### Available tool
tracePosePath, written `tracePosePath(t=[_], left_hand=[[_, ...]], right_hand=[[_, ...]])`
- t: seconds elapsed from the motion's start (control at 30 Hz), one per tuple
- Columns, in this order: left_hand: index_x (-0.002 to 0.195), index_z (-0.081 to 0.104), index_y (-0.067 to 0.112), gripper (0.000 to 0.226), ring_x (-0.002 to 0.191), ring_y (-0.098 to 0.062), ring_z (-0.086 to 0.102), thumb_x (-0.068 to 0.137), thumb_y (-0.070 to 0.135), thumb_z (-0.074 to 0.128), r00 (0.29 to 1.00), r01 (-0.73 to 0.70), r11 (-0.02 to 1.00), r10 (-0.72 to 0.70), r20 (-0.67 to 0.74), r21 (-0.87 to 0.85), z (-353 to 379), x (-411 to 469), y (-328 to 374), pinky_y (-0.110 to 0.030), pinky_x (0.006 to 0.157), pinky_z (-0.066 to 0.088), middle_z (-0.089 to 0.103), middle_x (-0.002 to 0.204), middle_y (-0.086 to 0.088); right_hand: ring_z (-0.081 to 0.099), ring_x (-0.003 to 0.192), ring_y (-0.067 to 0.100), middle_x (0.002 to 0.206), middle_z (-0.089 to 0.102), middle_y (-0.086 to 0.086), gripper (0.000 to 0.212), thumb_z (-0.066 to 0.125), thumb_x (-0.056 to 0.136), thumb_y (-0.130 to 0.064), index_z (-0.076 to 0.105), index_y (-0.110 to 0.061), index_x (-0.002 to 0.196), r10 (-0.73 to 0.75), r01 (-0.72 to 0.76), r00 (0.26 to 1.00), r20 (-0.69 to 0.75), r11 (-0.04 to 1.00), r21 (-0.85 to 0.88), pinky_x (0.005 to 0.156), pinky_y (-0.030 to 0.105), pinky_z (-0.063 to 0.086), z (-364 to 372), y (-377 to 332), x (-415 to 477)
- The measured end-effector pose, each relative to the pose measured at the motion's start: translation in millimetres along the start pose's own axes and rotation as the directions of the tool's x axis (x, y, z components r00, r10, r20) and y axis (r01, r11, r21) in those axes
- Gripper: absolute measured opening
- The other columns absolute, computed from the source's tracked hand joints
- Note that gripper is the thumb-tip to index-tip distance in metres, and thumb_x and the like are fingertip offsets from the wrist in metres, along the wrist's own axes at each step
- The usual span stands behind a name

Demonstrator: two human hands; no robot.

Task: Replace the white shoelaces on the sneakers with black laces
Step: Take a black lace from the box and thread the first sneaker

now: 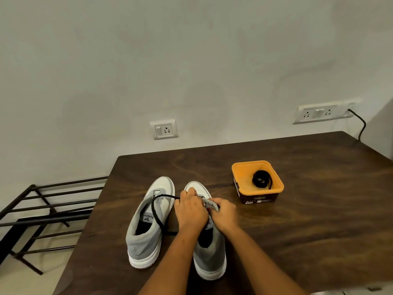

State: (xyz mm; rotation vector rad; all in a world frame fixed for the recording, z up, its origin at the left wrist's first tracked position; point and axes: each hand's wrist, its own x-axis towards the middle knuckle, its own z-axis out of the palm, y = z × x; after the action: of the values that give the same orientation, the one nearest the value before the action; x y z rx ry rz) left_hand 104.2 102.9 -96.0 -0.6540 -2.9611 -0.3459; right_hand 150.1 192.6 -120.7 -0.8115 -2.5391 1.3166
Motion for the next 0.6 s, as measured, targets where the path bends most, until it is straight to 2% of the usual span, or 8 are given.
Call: tracePosePath(t=[0.13,0.27,0.43,0.6], left_hand=[[0.1,0.067,0.018,0.028,0.111,-0.018,0.041,0.092,0.026,0.041,0.995,-0.097,0.993,0.097,0.006,0.072,-3,2,-3,-0.033,0.088,0.032,0.048,0.114,0.006],[0.102,0.066,0.018,0.03,0.113,-0.02,0.04,0.092,0.025,0.039,0.987,-0.161,0.975,0.16,0.02,0.155,-5,3,-1,-0.035,0.088,0.032,0.048,0.114,0.004],[0.102,0.07,0.022,0.03,0.111,-0.019,0.04,0.091,0.024,0.042,0.981,-0.188,0.981,0.185,0.052,0.046,0,6,-9,-0.032,0.088,0.032,0.048,0.11,0.006],[0.1,0.069,0.022,0.029,0.109,-0.018,0.041,0.091,0.025,0.042,0.983,-0.184,0.982,0.183,0.026,0.042,1,7,-11,-0.032,0.088,0.033,0.048,0.108,0.007]], right_hand=[[0.061,0.106,0.017,0.118,0.066,0.001,0.031,0.055,0.094,-0.016,0.065,-0.022,0.122,-0.008,0.008,1.0,-0.003,0.999,-0.037,0.084,0.022,0.045,-1,-1,-1],[0.061,0.102,0.018,0.113,0.067,0.002,0.027,0.055,0.093,-0.016,0.066,-0.021,0.118,0.042,-0.043,0.998,-0.048,0.999,-0.009,0.085,0.026,0.049,2,0,-3],[0.062,0.095,0.016,0.106,0.07,0.001,0.021,0.058,0.09,-0.017,0.069,-0.021,0.108,0.053,-0.052,0.998,-0.038,0.998,0.04,0.079,0.026,0.05,1,0,0],[0.062,0.099,0.016,0.109,0.069,-0.002,0.026,0.057,0.09,-0.019,0.069,-0.027,0.113,0.027,-0.027,1.0,0.003,1.0,-0.001,0.084,0.027,0.05,0,1,2]])
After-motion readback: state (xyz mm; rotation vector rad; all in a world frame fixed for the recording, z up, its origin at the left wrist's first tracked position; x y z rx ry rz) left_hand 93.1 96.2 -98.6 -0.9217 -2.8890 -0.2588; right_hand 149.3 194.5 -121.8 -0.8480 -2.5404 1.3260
